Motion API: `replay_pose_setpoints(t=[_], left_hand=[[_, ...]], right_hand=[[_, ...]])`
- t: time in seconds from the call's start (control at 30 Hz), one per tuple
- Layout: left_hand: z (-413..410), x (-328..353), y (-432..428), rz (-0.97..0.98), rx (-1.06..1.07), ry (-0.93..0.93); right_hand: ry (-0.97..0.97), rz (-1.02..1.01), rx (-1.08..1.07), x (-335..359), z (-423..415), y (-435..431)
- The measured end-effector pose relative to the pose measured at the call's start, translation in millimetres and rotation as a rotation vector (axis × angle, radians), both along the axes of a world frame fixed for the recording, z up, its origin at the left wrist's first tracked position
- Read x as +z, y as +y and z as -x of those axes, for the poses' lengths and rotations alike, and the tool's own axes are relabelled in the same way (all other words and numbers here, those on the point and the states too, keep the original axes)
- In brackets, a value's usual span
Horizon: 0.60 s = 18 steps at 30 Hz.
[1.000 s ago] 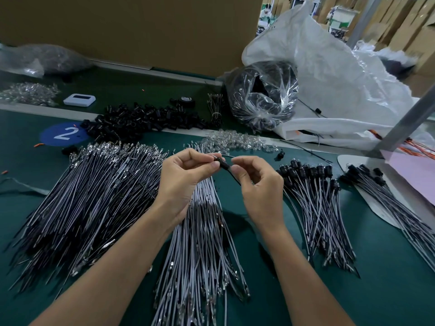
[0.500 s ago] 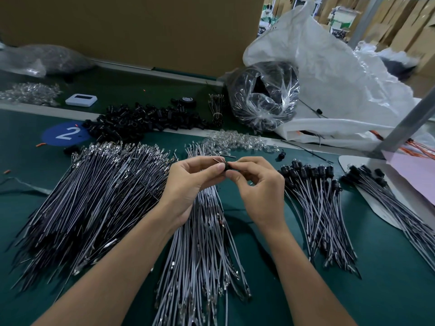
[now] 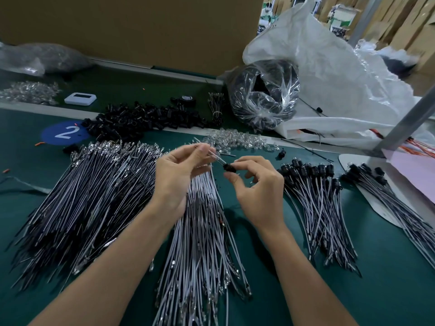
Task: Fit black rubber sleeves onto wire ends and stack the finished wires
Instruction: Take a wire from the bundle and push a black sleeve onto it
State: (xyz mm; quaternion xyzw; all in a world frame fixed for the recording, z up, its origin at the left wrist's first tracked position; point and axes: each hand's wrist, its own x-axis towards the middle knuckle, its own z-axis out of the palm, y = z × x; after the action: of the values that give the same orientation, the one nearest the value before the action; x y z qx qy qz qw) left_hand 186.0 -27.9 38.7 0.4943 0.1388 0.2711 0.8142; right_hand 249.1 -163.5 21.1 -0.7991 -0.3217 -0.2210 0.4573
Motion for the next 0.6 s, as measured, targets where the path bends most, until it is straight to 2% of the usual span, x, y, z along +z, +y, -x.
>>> replay_pose_setpoints(t=[0.1, 0.23, 0.33, 0.5, 0.6], left_hand=[[3, 4, 17, 0.132, 0.17, -0.038], [3, 4, 28, 0.162, 0.338, -0.049], [2, 4, 29, 0.176, 0.351, -0.05], [1, 3, 29, 0.222, 0.314, -0.059], [0, 4, 27, 0.258, 0.281, -0.049]], right_hand=[[0.035, -0.012, -0.01, 1, -4, -3], [0.118, -0.044, 0.078, 2, -4, -3], [0.227, -0.136, 0.14, 4, -6, -3], [0.527, -0.434, 0.294, 9, -7, -6], [0.631, -0.57, 0.383, 12, -6, -6]])
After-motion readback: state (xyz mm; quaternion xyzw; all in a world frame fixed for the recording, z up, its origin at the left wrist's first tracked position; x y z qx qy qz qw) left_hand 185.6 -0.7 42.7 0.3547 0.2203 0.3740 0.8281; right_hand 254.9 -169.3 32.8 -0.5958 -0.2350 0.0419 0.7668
